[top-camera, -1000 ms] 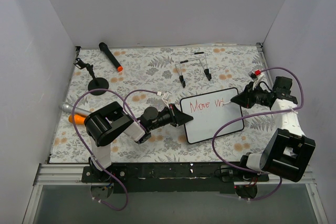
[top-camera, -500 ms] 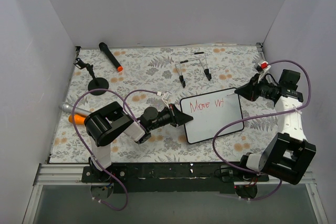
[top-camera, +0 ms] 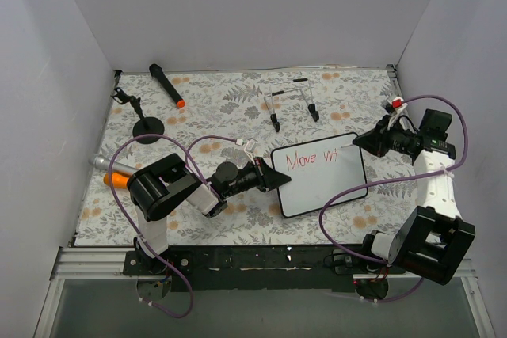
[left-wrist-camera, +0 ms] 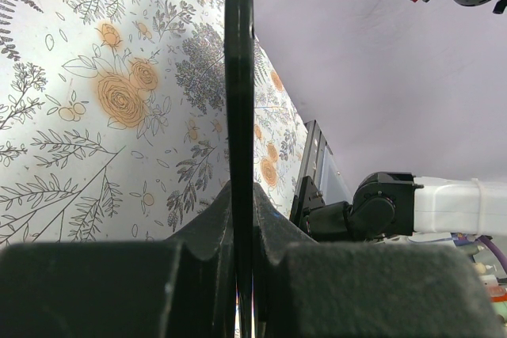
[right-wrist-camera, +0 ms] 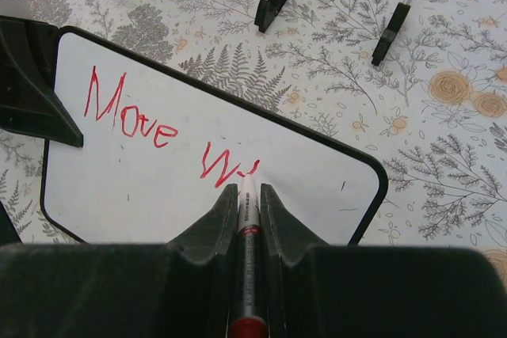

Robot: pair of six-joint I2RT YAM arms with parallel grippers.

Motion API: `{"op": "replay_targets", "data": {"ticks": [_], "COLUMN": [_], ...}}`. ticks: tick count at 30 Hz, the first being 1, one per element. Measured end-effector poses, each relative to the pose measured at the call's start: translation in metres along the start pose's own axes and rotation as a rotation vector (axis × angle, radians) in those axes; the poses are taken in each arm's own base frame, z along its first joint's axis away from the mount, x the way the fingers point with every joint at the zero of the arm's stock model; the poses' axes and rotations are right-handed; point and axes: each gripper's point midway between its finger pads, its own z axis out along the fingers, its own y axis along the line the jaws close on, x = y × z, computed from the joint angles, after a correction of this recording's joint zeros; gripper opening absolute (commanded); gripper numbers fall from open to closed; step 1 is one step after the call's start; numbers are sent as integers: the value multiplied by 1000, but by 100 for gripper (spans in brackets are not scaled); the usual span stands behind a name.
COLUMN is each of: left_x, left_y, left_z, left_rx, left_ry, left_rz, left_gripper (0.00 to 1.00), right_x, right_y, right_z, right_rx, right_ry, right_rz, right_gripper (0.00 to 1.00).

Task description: Write a sentence on the whiteboard

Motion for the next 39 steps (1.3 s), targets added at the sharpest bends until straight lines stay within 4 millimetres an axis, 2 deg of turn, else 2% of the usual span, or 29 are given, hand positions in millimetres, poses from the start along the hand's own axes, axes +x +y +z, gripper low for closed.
{"op": "replay_targets", "data": {"ticks": [6, 23, 29, 39], "left_x": [0, 0, 0, 0], "left_y": [0, 0, 0, 0], "left_z": [0, 0, 0, 0], "left_rx": [0, 1, 1, 1], "left_ry": [0, 0, 1, 1], "left_rz": [0, 0, 0, 0], "left_gripper": [0, 0, 0, 0], "right_x": [9, 17, 23, 25], "right_y": [1, -11, -8, -12], "right_z": [2, 6, 11, 17], "right_rx": [-4, 15, 2, 4], "right_ry": [9, 17, 29, 35], "right_rz": [21, 21, 37, 44], "right_gripper": [1, 1, 1, 1]}}
